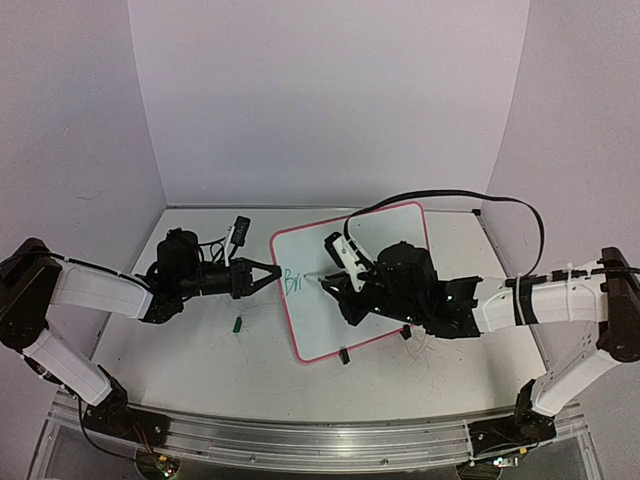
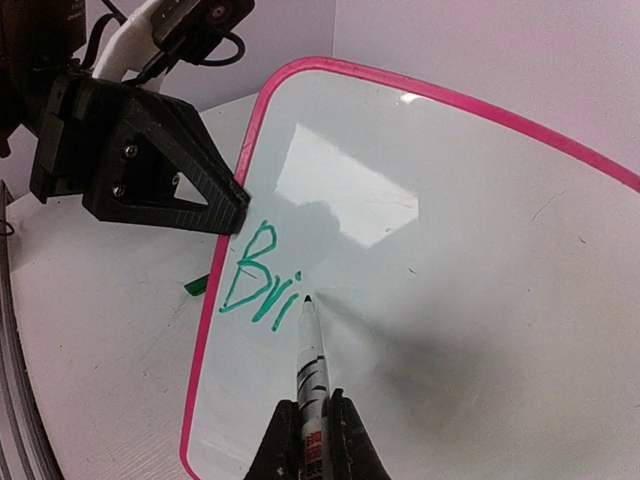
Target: Write a sentence on the whiteboard
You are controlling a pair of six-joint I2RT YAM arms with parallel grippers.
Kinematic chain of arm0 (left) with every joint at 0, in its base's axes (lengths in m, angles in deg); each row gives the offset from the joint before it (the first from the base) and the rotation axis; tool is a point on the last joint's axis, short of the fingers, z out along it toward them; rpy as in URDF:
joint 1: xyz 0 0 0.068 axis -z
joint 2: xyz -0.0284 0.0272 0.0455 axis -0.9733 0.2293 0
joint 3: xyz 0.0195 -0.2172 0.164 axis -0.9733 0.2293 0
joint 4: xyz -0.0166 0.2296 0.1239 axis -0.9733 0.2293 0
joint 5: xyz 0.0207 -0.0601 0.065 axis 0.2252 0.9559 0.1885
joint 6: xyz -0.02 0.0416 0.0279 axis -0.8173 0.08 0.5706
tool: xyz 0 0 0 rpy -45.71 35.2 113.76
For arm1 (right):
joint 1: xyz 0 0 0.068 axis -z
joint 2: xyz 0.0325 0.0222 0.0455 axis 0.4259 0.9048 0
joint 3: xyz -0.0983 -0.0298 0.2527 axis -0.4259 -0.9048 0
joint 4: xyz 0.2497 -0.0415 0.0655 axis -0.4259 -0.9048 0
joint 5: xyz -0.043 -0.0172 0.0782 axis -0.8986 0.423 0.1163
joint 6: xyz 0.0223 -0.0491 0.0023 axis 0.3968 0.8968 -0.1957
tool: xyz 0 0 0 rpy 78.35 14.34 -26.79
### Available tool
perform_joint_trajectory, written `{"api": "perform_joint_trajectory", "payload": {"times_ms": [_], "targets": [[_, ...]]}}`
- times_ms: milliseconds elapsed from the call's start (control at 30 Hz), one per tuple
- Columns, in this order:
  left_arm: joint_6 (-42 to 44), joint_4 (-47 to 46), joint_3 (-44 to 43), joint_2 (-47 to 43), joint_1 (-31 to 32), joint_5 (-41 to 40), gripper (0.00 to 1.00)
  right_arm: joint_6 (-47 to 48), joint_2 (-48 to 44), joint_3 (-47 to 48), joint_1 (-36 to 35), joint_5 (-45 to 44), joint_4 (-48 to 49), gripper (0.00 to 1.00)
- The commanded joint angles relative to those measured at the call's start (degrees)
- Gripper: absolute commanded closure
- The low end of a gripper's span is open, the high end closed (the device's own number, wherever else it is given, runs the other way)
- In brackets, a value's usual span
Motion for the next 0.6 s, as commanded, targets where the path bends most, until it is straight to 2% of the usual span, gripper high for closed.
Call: {"api": "perform_joint_trajectory", "payload": {"times_ms": [0,567], "targets": [[1.18,-0.06,-2.22,-1.43,0.07,0.20,1.00,-0.82,0.39,2.23,0.06,-1.24,1.07,1.00],[1.19,-0.02,-2.17,-1.56,0.07,0.39,1.00,-0.83,1.69,2.95,0.03,-3.02,0.37,1.00]]}}
